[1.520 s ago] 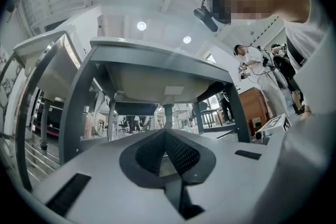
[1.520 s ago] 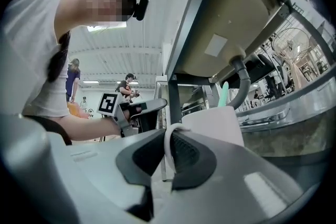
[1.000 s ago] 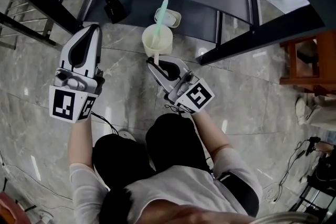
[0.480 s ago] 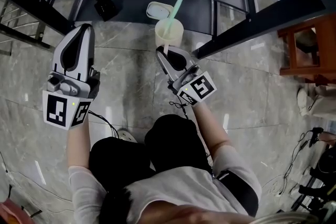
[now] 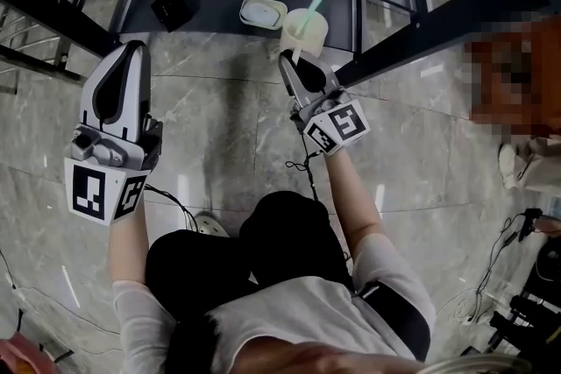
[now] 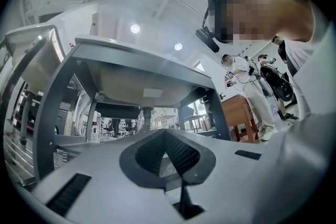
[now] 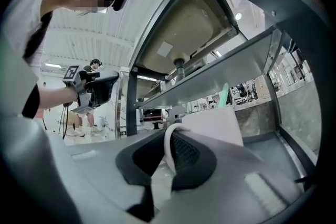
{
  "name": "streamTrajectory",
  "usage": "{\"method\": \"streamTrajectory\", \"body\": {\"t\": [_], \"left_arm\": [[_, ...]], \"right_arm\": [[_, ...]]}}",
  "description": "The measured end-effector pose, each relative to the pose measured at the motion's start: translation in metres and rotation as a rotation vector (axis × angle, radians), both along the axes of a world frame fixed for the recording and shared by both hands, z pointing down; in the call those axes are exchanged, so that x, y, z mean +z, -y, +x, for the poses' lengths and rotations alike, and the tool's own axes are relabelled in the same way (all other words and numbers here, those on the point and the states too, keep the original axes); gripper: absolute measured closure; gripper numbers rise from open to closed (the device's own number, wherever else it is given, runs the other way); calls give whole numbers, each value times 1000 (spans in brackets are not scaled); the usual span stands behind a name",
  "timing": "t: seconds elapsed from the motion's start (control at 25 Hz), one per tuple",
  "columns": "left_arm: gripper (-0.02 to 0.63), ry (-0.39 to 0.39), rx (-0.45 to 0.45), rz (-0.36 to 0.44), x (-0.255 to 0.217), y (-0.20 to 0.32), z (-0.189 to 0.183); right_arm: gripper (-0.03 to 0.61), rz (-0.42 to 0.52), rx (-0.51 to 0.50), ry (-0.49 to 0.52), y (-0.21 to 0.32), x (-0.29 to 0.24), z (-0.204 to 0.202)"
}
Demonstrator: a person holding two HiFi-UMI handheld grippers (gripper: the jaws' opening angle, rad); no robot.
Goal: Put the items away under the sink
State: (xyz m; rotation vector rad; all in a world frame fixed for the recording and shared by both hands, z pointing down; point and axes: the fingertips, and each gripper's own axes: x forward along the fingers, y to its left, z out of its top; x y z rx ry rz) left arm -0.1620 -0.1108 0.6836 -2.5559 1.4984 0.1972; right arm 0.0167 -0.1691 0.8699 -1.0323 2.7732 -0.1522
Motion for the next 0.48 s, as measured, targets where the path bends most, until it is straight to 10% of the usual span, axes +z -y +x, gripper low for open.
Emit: {"method": "streamTrajectory", "body": {"t": [0.48], "left_arm": [[606,5,-6,-14,8,4,0]], "right_arm": [[549,-22,69,-14,38,18,16]]}}
